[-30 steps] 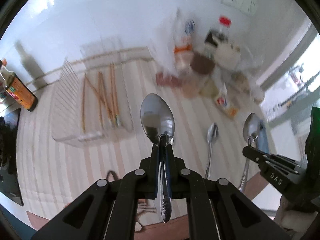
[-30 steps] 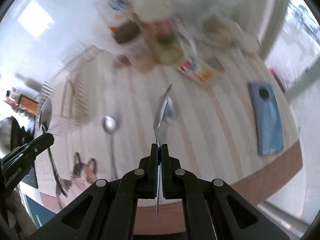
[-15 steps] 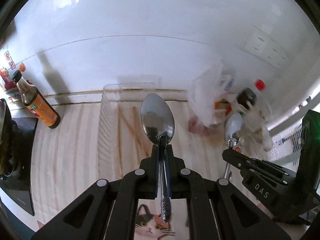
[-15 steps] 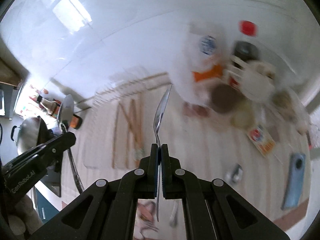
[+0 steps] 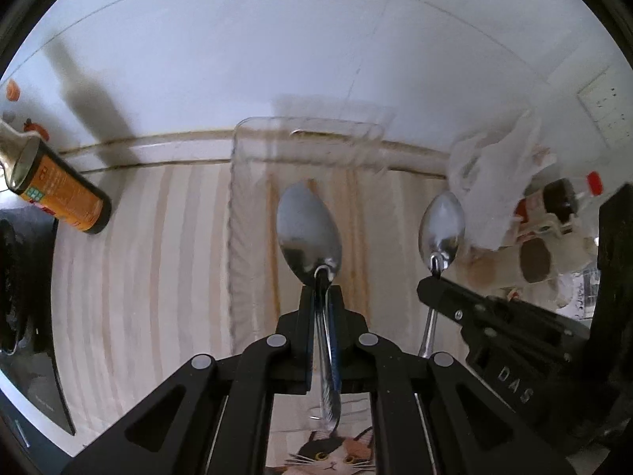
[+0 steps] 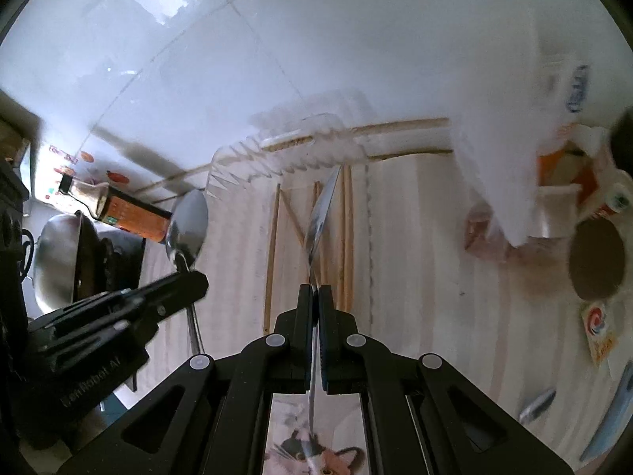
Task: Organize utensils
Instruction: 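Carry both spoons into the clear plastic rack and open both tools, then move both tools back to the spoons and grasp a spoon with the right tool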
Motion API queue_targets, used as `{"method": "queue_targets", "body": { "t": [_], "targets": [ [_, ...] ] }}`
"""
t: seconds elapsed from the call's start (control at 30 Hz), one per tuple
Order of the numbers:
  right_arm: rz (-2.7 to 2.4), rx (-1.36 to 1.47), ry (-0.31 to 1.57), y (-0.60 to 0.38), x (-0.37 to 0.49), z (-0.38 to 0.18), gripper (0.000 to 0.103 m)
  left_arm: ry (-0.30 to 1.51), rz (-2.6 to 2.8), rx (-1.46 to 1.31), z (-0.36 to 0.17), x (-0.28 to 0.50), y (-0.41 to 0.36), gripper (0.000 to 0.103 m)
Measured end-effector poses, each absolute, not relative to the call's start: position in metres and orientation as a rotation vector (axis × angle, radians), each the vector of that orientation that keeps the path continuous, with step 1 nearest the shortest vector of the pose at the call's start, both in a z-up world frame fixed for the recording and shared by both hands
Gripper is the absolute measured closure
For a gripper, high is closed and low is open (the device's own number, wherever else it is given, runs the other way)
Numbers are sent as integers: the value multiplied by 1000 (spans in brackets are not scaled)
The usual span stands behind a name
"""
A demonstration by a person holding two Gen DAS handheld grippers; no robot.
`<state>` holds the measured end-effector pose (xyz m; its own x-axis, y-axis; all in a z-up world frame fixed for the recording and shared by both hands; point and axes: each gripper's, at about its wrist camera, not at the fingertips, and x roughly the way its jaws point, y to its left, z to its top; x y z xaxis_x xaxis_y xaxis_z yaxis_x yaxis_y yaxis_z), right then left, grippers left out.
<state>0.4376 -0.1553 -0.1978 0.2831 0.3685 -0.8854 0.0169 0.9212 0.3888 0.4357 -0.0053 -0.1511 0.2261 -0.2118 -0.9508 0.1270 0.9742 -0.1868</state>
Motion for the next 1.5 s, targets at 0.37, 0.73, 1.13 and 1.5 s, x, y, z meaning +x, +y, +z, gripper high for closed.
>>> {"method": "queue_targets", "body": {
  "t": [0.37,0.73,1.13,1.5],
  "targets": [
    [155,331,1248,-173,420,-188,59,1202,-36,38,-138,412,15,30],
    [-75,324,1160,-256,333,-180,53,1016,25,60,-136,346,-7,0],
    [-230,374,1347,-338,266,-276,53,1203,45,193,-219,269,-71,0],
    [-220,153,1334,-298,267,-316,93,1297,18,176,-254,258,-89,0]
  ]
}}
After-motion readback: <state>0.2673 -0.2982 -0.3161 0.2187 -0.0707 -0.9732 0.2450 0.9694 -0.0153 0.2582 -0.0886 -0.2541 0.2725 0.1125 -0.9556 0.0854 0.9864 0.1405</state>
